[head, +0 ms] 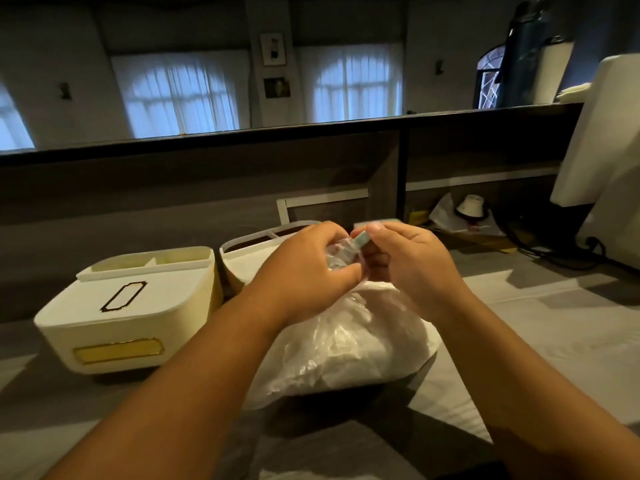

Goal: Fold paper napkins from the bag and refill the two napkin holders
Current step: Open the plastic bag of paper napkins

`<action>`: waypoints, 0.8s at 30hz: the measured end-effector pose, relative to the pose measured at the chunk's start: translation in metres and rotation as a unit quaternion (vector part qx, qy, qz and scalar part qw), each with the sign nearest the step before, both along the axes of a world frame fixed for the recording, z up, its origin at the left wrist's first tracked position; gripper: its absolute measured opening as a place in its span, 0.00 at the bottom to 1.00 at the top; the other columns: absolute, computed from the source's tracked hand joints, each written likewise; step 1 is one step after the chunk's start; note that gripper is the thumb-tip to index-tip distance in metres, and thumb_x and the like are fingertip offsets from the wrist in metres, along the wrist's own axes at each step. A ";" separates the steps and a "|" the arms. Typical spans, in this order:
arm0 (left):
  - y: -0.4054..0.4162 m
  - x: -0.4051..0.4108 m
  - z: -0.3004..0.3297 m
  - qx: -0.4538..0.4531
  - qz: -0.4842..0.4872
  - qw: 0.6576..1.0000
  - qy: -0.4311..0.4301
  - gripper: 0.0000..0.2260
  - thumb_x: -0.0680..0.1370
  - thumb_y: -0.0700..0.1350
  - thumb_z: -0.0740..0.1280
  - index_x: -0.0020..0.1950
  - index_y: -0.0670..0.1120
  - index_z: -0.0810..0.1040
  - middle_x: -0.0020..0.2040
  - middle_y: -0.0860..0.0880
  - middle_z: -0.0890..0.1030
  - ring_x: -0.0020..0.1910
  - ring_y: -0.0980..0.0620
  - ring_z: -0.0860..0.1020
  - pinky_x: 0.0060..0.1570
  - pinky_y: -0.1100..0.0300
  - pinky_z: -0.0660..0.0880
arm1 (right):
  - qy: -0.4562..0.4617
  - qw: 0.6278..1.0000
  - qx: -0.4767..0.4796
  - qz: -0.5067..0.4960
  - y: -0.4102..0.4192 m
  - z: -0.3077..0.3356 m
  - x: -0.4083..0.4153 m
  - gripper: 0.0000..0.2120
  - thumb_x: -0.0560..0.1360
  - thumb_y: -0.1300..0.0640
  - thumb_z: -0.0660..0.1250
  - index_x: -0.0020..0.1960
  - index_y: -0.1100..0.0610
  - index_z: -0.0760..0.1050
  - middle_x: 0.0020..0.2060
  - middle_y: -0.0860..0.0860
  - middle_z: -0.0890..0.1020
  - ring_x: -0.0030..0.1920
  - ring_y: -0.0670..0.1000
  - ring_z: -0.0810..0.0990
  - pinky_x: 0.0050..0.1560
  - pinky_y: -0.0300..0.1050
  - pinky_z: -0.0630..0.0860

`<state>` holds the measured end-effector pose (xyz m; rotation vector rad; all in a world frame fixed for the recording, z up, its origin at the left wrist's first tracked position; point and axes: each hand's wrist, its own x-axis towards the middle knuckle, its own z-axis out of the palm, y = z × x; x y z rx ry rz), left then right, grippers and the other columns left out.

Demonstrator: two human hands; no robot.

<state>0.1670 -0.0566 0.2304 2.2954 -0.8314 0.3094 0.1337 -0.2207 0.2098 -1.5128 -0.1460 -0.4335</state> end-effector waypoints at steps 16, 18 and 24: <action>-0.004 0.027 -0.035 -0.070 0.009 0.974 -0.214 0.15 0.78 0.55 0.66 0.61 0.50 0.80 0.54 0.55 0.80 0.46 0.60 0.76 0.44 0.75 0.70 | 0.066 0.993 0.102 0.011 -0.004 -0.014 0.027 0.12 0.83 0.52 0.62 0.55 0.58 0.80 0.43 0.55 0.87 0.43 0.53 0.87 0.43 0.47 0.82; -0.004 0.025 -0.032 -0.091 -0.004 0.975 -0.205 0.12 0.79 0.55 0.67 0.59 0.51 0.79 0.52 0.58 0.77 0.47 0.61 0.76 0.43 0.76 0.72 | 0.040 0.997 0.057 -0.041 -0.005 -0.018 0.030 0.10 0.82 0.53 0.64 0.60 0.53 0.79 0.49 0.54 0.85 0.48 0.52 0.85 0.43 0.41 0.81; 0.014 0.010 -0.009 -0.153 -0.023 0.987 -0.049 0.06 0.77 0.55 0.69 0.54 0.61 0.77 0.50 0.64 0.77 0.51 0.70 0.74 0.41 0.80 0.70 | -0.186 0.922 -0.225 -0.255 -0.006 -0.035 0.024 0.13 0.76 0.61 0.71 0.51 0.47 0.71 0.46 0.42 0.71 0.42 0.41 0.74 0.41 0.31 0.74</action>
